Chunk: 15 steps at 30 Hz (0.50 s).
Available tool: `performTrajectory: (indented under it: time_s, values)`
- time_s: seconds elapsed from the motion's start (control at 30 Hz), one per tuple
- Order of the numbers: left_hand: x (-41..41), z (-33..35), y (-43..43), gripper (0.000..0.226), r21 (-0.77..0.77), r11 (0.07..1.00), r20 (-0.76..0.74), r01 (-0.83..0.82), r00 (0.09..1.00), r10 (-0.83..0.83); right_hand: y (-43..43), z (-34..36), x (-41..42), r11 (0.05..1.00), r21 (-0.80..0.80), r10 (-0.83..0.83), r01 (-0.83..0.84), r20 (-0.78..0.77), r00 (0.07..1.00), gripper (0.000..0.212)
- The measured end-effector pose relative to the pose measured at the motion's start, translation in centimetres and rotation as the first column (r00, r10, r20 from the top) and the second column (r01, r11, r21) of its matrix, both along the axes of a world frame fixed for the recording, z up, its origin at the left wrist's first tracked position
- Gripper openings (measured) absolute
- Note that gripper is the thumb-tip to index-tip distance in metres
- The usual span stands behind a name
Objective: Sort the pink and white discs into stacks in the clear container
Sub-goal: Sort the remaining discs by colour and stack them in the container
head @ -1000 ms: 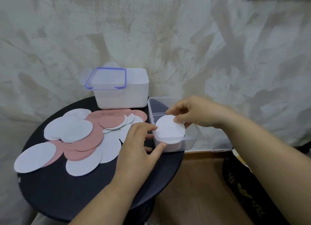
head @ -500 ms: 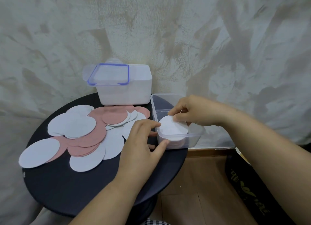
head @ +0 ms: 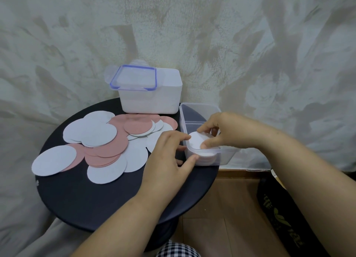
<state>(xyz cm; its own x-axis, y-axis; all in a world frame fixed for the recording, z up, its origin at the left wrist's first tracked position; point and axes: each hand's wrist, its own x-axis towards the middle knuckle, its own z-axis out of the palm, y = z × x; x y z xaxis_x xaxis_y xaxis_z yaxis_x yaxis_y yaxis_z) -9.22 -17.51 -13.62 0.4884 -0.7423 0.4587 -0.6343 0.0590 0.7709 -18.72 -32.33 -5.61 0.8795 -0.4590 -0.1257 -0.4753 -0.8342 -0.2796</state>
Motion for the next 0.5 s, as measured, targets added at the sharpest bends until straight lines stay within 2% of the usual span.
performTrajectory:
  time_s: [0.13, 0.2, 0.3, 0.37, 0.43, 0.5]
  values:
    - [0.1, 0.3, 0.3, 0.036, -0.004, 1.000, -0.041, 0.026, 0.999, -0.026, 0.1, -0.2, -0.2, 0.998, -0.050, 0.027, -0.028, -0.025, 0.999, 0.046]
    - [0.2, 0.5, 0.8, 0.035, -0.011, 0.999, -0.074, 0.040, 0.996, -0.041, 0.2, -0.2, -0.4, 0.999, -0.046, 0.021, -0.020, 0.016, 1.000, 0.046]
    - [0.9, 0.7, 2.6, 0.032, -0.038, 0.999, -0.043, 0.009, 0.999, -0.011, 1.0, 0.0, -0.8, 1.000, -0.029, 0.006, 0.001, 0.233, 0.972, 0.038]
    - [1.9, 0.6, 4.5, 0.019, -0.059, 0.996, 0.069, -0.072, 0.995, 0.076, 2.2, 0.2, -0.7, 1.000, 0.001, 0.014, -0.016, 0.413, 0.911, 0.030]
    - [3.3, 0.4, 6.7, 0.025, -0.071, 0.981, 0.147, -0.181, 0.971, 0.189, 4.2, 0.1, -0.2, 0.997, 0.033, 0.040, -0.067, 0.524, 0.851, 0.025]
    - [5.1, 0.3, 8.9, 0.033, -0.070, 0.952, 0.186, -0.297, 0.934, 0.305, 6.4, -0.6, 0.8, 0.990, 0.053, 0.076, -0.129, 0.572, 0.817, 0.023]
